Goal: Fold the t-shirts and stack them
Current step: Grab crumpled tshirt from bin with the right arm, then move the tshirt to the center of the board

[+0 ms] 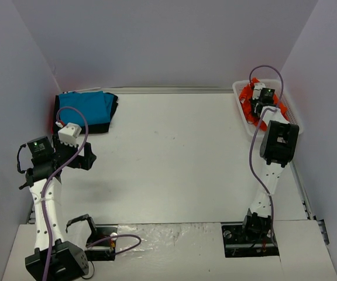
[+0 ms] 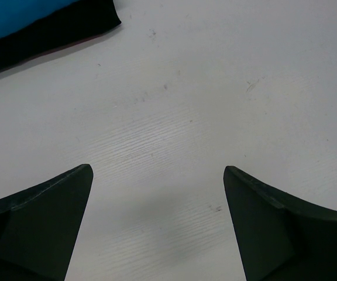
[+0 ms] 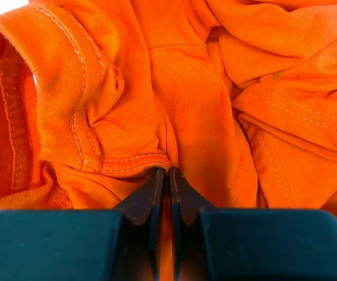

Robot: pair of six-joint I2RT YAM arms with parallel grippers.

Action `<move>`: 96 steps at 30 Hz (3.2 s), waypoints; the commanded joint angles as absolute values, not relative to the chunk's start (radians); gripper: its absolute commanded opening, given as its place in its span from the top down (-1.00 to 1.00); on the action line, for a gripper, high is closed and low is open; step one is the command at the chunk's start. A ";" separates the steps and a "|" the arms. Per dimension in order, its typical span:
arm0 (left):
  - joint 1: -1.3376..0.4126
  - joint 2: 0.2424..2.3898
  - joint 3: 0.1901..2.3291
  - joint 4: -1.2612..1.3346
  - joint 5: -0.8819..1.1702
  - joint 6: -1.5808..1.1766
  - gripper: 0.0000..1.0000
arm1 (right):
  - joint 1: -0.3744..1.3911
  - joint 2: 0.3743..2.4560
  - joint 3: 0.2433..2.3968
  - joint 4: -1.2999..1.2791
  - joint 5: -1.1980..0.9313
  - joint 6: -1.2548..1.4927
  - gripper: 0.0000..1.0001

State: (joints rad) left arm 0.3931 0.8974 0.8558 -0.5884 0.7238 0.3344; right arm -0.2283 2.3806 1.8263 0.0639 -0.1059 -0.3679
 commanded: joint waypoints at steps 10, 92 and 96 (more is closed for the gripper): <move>0.402 0.873 0.897 -0.595 0.738 0.348 -0.89 | -0.252 2.133 1.694 -0.021 -0.117 -0.359 1.00; 0.411 0.847 0.897 -0.618 0.831 0.353 -0.89 | -0.078 1.885 1.480 -0.262 -0.160 -0.419 0.29; 0.410 0.857 0.897 -0.618 0.833 0.356 -0.89 | -0.083 1.873 1.468 -0.259 -0.158 -0.423 0.48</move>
State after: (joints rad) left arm 0.4015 0.8532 0.8566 -0.6121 0.8108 0.3367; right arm -0.0719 1.8931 1.4349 -0.2710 -0.1570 -0.4263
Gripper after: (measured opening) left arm 0.945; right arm 0.262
